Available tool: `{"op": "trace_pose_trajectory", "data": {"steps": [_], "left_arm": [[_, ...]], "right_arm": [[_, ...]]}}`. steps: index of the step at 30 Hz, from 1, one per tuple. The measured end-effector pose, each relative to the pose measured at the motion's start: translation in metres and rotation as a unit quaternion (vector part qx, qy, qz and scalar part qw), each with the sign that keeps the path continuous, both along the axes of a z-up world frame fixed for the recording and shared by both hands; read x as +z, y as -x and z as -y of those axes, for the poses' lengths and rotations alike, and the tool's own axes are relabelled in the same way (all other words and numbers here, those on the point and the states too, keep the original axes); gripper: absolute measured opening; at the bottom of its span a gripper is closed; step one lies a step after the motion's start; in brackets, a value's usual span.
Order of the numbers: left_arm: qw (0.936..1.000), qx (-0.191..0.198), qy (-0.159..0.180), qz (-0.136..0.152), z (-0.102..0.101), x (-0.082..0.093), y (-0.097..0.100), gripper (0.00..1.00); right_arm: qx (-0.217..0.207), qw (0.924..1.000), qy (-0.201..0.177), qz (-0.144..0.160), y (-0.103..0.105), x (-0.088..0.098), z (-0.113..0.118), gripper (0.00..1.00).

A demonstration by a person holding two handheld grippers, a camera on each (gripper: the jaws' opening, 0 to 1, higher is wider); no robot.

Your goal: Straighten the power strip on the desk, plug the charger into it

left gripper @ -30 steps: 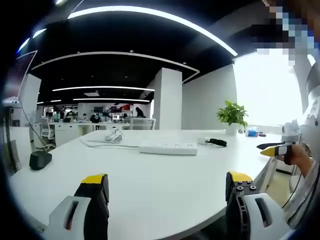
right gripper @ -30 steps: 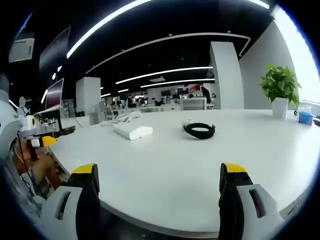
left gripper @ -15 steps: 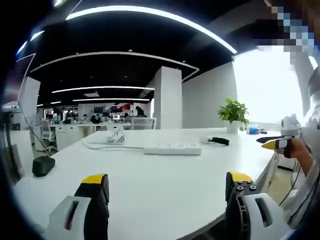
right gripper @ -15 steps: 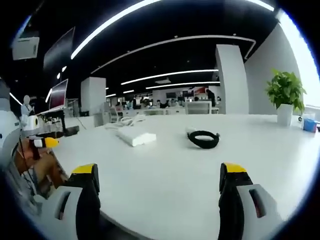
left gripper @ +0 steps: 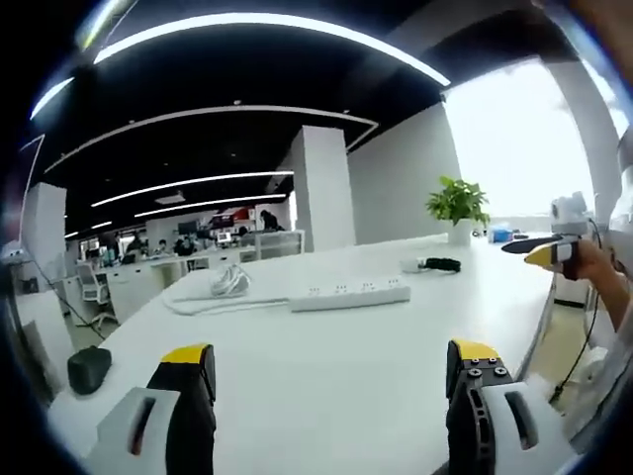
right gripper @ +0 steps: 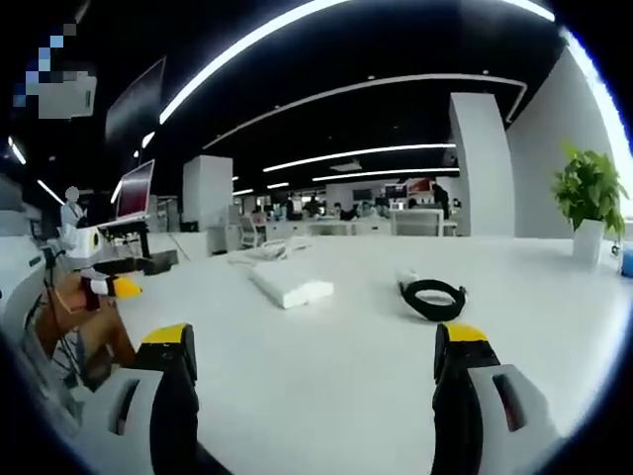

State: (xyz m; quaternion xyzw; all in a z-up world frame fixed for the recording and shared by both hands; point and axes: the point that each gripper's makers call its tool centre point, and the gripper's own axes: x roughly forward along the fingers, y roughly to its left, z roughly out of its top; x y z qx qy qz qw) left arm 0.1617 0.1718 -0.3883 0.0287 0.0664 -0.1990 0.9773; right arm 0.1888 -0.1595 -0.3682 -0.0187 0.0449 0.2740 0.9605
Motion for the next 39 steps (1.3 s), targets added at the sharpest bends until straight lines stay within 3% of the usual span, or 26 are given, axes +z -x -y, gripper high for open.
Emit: {"op": "trace_pose_trajectory", "data": {"steps": [7,19,39], "left_arm": [[0.9995,-0.015,0.028,-0.004,0.006,0.002,-0.001,0.99],[0.9979,-0.009,0.065,-0.001,-0.001,0.013,-0.013,0.99],[0.9991,-0.016,0.033,-0.023,0.001,0.009,-0.030,0.99]], "right_arm": [[0.011,0.9998,0.012,-0.008,-0.003,-0.006,-0.006,1.00],[0.012,0.9995,0.025,-0.013,-0.016,-0.009,-0.006,1.00],[0.056,0.9973,0.042,-0.023,-0.031,-0.015,-0.033,1.00]]}}
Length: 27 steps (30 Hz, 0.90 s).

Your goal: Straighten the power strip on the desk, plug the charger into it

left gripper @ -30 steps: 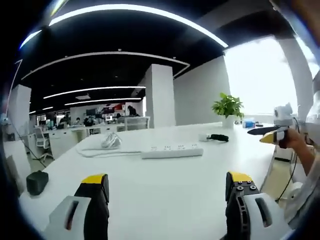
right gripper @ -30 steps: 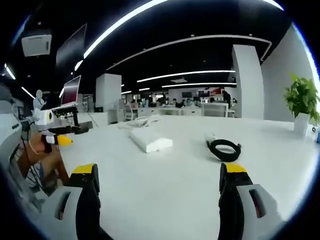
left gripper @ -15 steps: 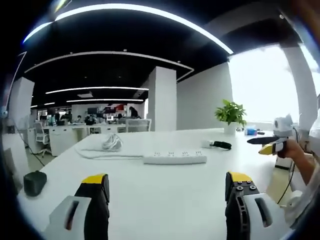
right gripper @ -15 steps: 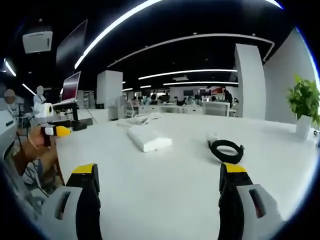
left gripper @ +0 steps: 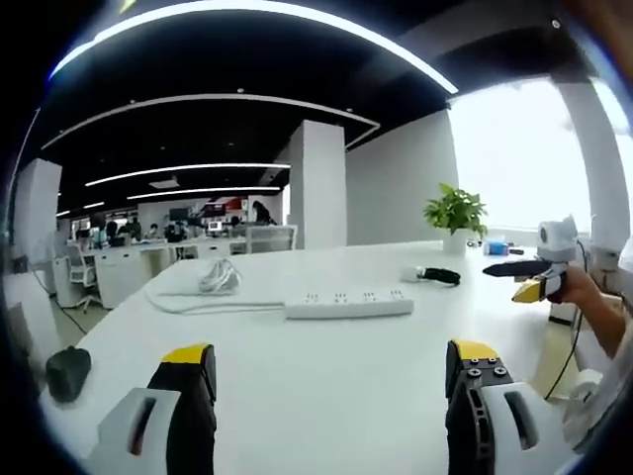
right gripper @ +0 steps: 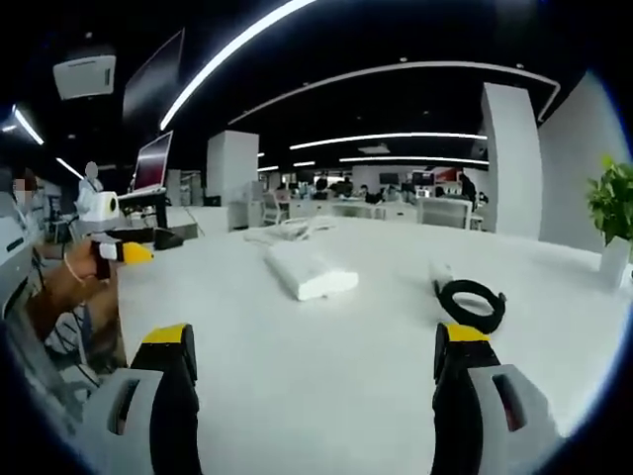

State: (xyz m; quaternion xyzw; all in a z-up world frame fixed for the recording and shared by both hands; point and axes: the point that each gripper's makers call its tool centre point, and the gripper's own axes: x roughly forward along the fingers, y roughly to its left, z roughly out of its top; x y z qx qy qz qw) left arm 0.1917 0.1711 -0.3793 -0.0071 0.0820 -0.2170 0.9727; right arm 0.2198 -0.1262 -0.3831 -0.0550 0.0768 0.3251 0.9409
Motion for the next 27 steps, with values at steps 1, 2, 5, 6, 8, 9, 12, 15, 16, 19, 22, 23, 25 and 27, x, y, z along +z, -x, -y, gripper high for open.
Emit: {"op": "trace_pose_trajectory", "data": {"steps": [1,2,5,6,8,9,12,15,16,19,22,23,25,27], "left_arm": [[1.0000,-0.002,-0.002,0.000,0.000,0.000,-0.001,0.99],[1.0000,-0.003,-0.003,-0.002,-0.001,0.000,-0.002,0.99],[1.0000,-0.003,-0.004,-0.004,-0.004,0.000,-0.006,0.99],[1.0000,-0.003,-0.004,-0.005,-0.005,0.000,-0.007,0.99],[0.9999,-0.005,-0.003,-0.008,-0.005,-0.001,-0.010,0.99],[0.9999,-0.007,-0.003,-0.010,-0.005,0.000,-0.011,0.99],[0.9999,-0.011,-0.004,-0.012,-0.005,0.000,-0.015,0.99],[0.9998,-0.010,-0.012,-0.012,-0.008,0.002,-0.020,0.99],[0.9998,-0.009,-0.013,-0.010,-0.009,0.003,-0.022,0.99],[0.9998,-0.013,-0.011,-0.007,-0.010,0.006,-0.027,0.99],[0.9998,-0.013,-0.007,-0.012,-0.013,0.005,-0.032,0.99],[0.9998,-0.014,-0.007,-0.013,-0.013,0.005,-0.033,0.99],[0.9998,-0.012,-0.009,-0.015,-0.015,0.004,-0.036,0.99],[0.9997,-0.009,-0.020,-0.011,-0.017,0.003,-0.039,0.99]], "right_arm": [[0.001,1.0000,-0.001,-0.001,-0.001,0.000,-0.001,1.00],[0.002,1.0000,-0.001,-0.001,-0.002,0.000,-0.001,1.00],[0.000,1.0000,0.000,-0.001,-0.006,0.001,-0.002,1.00],[0.000,1.0000,0.000,-0.002,-0.007,0.001,-0.002,1.00],[0.001,1.0000,0.000,-0.003,-0.010,0.002,-0.003,1.00],[0.002,1.0000,0.000,-0.004,-0.011,0.002,-0.004,1.00],[0.004,1.0000,0.000,-0.004,-0.015,0.002,-0.007,1.00],[0.006,1.0000,-0.001,-0.002,-0.019,0.003,-0.011,1.00],[0.006,1.0000,-0.001,-0.002,-0.020,0.003,-0.012,1.00],[0.011,0.9999,-0.003,-0.005,-0.024,0.001,-0.017,1.00],[0.015,0.9999,0.002,-0.006,-0.026,0.000,-0.020,0.99],[0.016,0.9999,0.004,-0.005,-0.026,0.000,-0.021,0.99],[0.017,0.9998,0.004,-0.004,-0.028,0.001,-0.022,0.99],[0.019,0.9998,0.002,-0.003,-0.029,0.002,-0.024,0.99]]}}
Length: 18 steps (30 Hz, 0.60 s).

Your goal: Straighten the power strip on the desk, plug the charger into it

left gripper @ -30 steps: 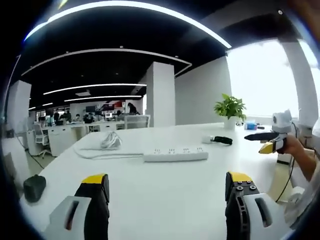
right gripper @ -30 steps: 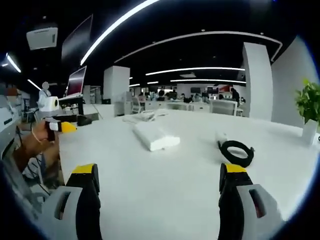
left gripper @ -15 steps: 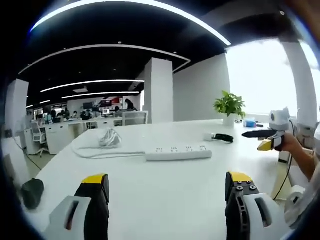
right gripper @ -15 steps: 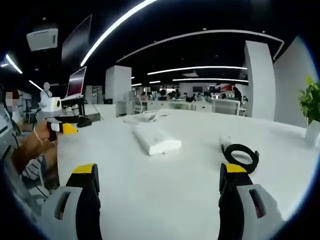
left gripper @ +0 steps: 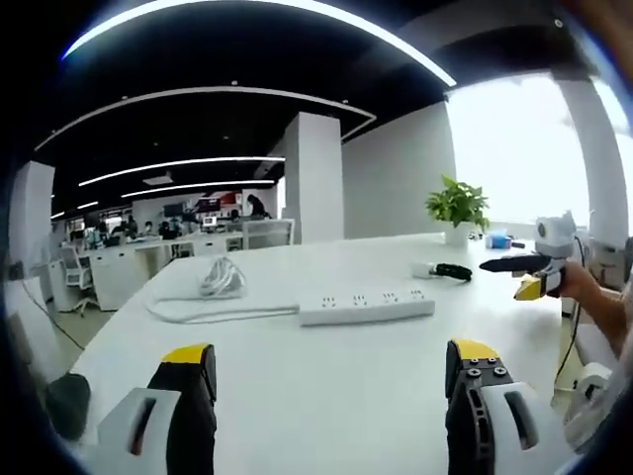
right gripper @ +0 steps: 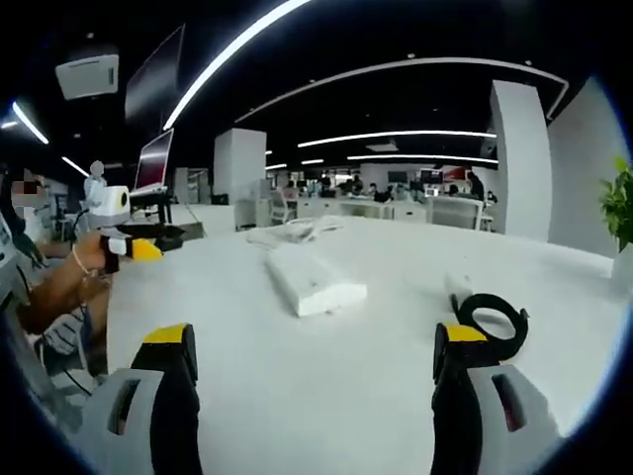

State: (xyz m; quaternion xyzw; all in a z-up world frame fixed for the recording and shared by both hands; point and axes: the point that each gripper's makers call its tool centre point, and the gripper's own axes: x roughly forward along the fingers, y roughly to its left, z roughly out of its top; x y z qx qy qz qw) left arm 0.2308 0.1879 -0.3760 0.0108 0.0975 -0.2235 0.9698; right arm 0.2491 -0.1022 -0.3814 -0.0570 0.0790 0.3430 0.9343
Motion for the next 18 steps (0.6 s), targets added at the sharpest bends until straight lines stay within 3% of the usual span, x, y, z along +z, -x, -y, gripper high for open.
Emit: {"op": "trace_pose_trajectory", "data": {"steps": [4,11,18], "left_arm": [[0.9999,0.003,-0.011,-0.006,-0.003,-0.004,-0.006,0.99],[0.9998,-0.011,0.010,-0.009,0.001,-0.005,-0.012,0.99],[0.9999,-0.003,0.009,-0.014,-0.004,-0.012,-0.024,0.99]], "right_arm": [[0.001,1.0000,0.000,-0.001,-0.004,0.001,-0.003,0.99],[0.006,1.0000,0.006,-0.003,-0.010,0.001,-0.008,0.99],[0.013,0.9998,-0.002,-0.014,-0.017,-0.002,-0.015,0.98]]}}
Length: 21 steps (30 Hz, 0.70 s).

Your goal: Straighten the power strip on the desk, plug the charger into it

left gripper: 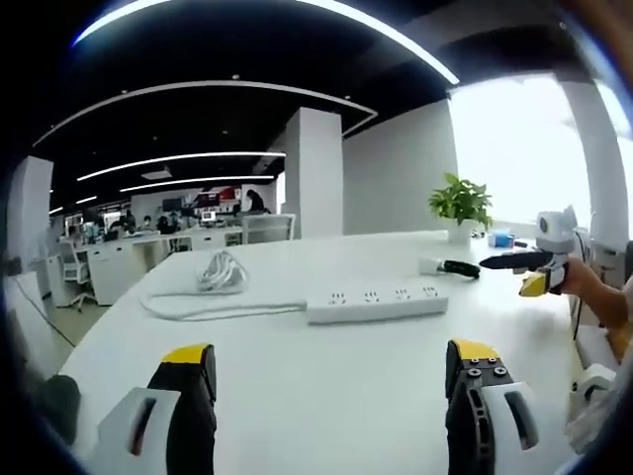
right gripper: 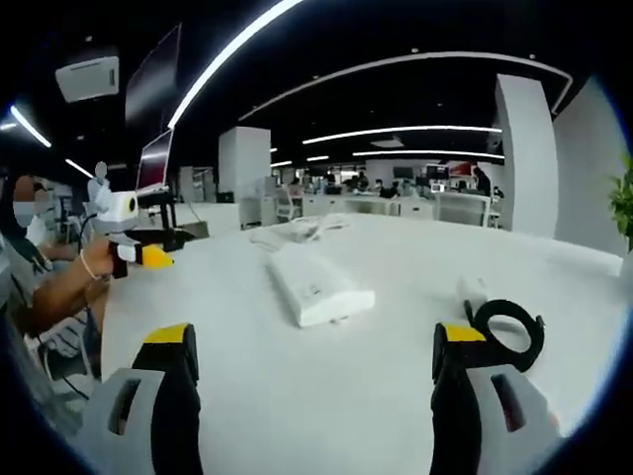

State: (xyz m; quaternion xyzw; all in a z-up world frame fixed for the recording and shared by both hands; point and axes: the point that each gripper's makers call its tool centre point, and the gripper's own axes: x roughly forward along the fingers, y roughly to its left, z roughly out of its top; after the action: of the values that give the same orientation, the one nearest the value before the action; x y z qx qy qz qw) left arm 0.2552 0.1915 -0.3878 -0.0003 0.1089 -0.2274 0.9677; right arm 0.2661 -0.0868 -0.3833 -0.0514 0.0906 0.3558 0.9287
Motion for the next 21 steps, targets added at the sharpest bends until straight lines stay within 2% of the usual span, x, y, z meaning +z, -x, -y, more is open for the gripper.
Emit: {"op": "trace_pose_trajectory", "data": {"steps": [7,11,16,21], "left_arm": [[1.0000,0.001,-0.003,0.001,0.002,0.000,-0.011,0.99],[0.9999,-0.005,0.009,0.004,0.006,0.004,-0.018,0.99],[0.9999,-0.005,0.014,0.009,0.008,0.004,-0.027,0.99],[0.9997,-0.009,0.024,0.002,0.010,0.002,-0.034,0.99]], "right_arm": [[-0.012,0.9997,-0.020,0.005,-0.009,0.003,-0.003,0.95],[-0.009,0.9997,-0.024,0.001,-0.013,0.001,-0.009,0.95],[-0.001,1.0000,-0.002,-0.002,-0.016,-0.004,-0.016,0.95],[0.001,1.0000,0.004,0.001,-0.023,-0.004,-0.021,0.96]]}}
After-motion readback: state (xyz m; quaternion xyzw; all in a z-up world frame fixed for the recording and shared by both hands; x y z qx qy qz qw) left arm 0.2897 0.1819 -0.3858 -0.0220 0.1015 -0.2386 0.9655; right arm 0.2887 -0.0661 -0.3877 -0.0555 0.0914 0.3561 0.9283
